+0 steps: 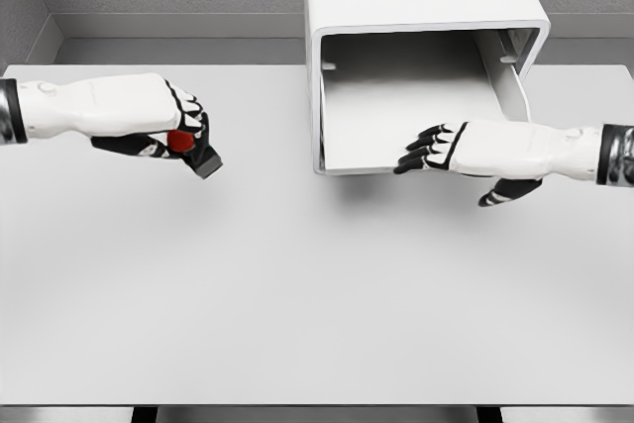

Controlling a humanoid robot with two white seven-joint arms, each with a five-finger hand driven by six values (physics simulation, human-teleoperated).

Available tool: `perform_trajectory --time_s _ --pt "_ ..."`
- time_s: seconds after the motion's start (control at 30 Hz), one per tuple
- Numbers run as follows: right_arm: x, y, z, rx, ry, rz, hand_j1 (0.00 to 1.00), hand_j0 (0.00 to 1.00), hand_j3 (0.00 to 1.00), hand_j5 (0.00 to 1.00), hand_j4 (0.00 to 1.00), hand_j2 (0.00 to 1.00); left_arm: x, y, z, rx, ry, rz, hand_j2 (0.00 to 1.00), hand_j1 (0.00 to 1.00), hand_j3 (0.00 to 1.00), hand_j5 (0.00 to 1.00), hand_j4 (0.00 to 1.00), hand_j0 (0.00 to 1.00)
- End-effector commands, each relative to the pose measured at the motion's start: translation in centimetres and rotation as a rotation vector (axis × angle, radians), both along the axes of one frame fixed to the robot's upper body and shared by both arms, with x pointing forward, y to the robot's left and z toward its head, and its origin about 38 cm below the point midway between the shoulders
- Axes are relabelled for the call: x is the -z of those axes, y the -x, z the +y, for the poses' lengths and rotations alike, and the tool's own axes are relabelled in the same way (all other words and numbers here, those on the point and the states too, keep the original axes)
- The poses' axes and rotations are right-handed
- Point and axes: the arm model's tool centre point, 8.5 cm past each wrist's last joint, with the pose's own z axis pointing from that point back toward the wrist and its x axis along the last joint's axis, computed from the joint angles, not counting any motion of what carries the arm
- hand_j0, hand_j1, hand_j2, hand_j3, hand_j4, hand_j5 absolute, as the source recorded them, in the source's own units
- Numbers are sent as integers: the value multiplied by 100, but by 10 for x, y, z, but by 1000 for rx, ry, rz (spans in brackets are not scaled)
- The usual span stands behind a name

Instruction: Slide open multi-storey tabletop storage cabinets and put open load switch and slide close multi-storey tabletop storage cabinets

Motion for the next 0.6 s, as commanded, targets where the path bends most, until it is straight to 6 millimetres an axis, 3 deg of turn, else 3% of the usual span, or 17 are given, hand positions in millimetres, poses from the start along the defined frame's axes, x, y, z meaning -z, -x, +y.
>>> perform_trajectory --time_s 0.0,0.23,0.37,0.57 --pt "-16 -1 -10 18 -27 -22 100 100 100 100 100 100 -6 4 -5 21 28 4 38 38 38 38 38 38" --pt "-32 2 -20 38 -78 -34 100 100 100 100 100 100 -31 5 -13 58 90 -19 38 38 38 38 38 38" --pt "-46 7 -30 54 -80 -71 100 100 100 100 100 100 -56 9 -23 101 111 -69 38 38 38 38 38 38" --pt "-66 18 -57 106 -89 -86 100 100 100 100 100 100 -95 10 -57 194 165 -161 37 37 37 37 37 37"
